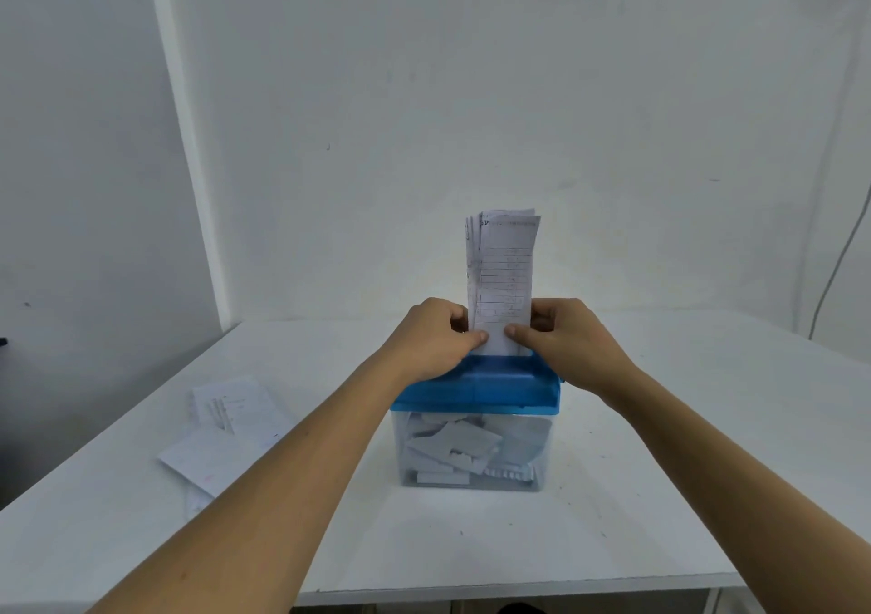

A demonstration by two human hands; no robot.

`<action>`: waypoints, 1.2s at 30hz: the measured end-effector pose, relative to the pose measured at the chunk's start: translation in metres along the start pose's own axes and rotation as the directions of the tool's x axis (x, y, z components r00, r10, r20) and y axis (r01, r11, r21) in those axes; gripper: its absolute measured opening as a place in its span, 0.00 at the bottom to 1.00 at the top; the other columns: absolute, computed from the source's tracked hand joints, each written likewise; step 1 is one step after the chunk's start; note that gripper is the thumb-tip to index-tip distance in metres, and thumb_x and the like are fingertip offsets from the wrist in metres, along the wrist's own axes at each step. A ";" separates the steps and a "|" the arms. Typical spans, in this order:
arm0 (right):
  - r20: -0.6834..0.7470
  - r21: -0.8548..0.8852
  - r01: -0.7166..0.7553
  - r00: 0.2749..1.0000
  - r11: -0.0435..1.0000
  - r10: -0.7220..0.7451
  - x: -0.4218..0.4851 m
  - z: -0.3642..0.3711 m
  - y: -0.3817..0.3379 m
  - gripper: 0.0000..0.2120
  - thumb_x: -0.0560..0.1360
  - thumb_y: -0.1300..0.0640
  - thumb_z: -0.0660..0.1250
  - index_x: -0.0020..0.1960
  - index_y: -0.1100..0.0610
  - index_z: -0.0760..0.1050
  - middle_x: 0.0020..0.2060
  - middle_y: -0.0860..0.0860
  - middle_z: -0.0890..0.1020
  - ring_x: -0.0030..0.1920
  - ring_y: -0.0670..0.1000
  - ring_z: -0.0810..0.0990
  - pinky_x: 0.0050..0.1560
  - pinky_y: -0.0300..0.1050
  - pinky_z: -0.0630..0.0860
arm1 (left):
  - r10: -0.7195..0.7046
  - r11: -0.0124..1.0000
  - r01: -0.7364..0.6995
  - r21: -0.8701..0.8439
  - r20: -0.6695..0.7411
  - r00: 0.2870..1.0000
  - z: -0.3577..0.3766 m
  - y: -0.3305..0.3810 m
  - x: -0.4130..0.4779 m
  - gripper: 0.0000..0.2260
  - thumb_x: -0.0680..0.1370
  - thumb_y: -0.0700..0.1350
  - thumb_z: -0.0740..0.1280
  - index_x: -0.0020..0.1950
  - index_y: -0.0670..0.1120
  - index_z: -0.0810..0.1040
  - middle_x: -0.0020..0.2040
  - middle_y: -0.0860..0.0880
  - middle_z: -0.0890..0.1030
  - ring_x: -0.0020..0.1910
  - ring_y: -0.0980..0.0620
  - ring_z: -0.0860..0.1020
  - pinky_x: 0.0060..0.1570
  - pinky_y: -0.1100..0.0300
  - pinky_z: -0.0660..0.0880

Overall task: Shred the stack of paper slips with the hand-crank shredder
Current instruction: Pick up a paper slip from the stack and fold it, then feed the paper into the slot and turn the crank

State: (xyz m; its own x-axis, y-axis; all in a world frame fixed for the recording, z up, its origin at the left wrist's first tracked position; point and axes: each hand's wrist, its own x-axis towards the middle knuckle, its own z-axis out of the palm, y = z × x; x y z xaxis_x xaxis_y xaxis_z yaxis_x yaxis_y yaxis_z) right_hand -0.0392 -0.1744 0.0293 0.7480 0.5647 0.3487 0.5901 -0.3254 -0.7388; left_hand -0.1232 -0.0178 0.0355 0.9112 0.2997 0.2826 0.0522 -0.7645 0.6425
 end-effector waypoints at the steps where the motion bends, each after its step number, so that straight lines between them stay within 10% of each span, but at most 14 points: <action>1: 0.014 -0.020 0.005 1.000 1.000 -0.005 0.001 -0.001 0.000 0.17 0.81 0.54 0.65 0.69 0.51 0.75 0.60 0.45 0.82 0.50 0.46 0.79 0.58 0.47 0.79 | 0.000 1.000 0.000 0.011 0.002 1.000 0.000 0.000 0.000 0.16 0.82 0.48 0.66 0.70 0.47 0.77 0.66 0.49 0.80 0.52 0.53 0.77 0.40 0.72 0.72; 9: 0.062 -0.115 0.040 0.998 0.993 -0.033 0.002 -0.001 0.005 0.16 0.83 0.52 0.62 0.69 0.50 0.74 0.59 0.42 0.80 0.53 0.47 0.78 0.50 0.38 0.77 | 0.013 0.999 -0.014 0.030 0.039 0.999 -0.001 0.000 0.000 0.18 0.82 0.48 0.68 0.71 0.48 0.76 0.66 0.50 0.80 0.53 0.54 0.77 0.40 0.73 0.70; 14: -0.292 0.055 0.023 0.957 0.998 -0.006 -0.016 -0.005 0.030 0.11 0.83 0.62 0.57 0.61 0.52 0.75 0.55 0.48 0.80 0.53 0.46 0.78 0.44 0.31 0.73 | -0.002 1.000 0.000 0.029 0.038 0.999 0.001 0.000 -0.002 0.15 0.82 0.48 0.68 0.68 0.47 0.78 0.64 0.50 0.81 0.51 0.55 0.77 0.39 0.73 0.70; 18: -0.136 -0.166 0.049 0.988 0.985 -0.072 -0.048 0.007 0.064 0.29 0.76 0.73 0.57 0.71 0.49 0.69 0.67 0.46 0.75 0.66 0.45 0.72 0.68 0.44 0.72 | -0.007 1.000 0.006 0.023 0.026 1.000 0.001 -0.001 -0.003 0.13 0.81 0.47 0.68 0.65 0.46 0.79 0.62 0.50 0.81 0.48 0.55 0.77 0.39 0.72 0.71; 24: 0.030 -0.393 0.112 0.994 0.913 -0.109 -0.045 0.021 0.090 0.38 0.80 0.62 0.64 0.81 0.45 0.46 0.79 0.39 0.52 0.79 0.44 0.46 0.79 0.47 0.53 | -0.002 1.000 0.001 0.031 0.034 0.999 0.000 0.001 -0.004 0.14 0.81 0.47 0.68 0.66 0.46 0.78 0.64 0.50 0.81 0.50 0.55 0.77 0.39 0.72 0.71; 36: 0.063 -0.476 0.170 0.985 0.863 -0.159 -0.047 0.040 0.101 0.20 0.81 0.51 0.63 0.70 0.51 0.60 0.63 0.46 0.71 0.57 0.47 0.75 0.59 0.42 0.78 | -0.026 0.999 0.023 0.037 0.066 0.998 -0.002 0.006 -0.007 0.18 0.79 0.46 0.69 0.69 0.47 0.76 0.65 0.49 0.80 0.52 0.54 0.76 0.40 0.72 0.72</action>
State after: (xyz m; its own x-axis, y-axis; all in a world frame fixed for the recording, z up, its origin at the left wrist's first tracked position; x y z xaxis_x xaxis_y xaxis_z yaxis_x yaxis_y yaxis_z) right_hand -0.0265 -0.2032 -0.0850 0.6237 0.6559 0.4251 0.7810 -0.5458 -0.3036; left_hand -0.1304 -0.0234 0.0390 0.9344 0.2813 0.2185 0.0888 -0.7781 0.6218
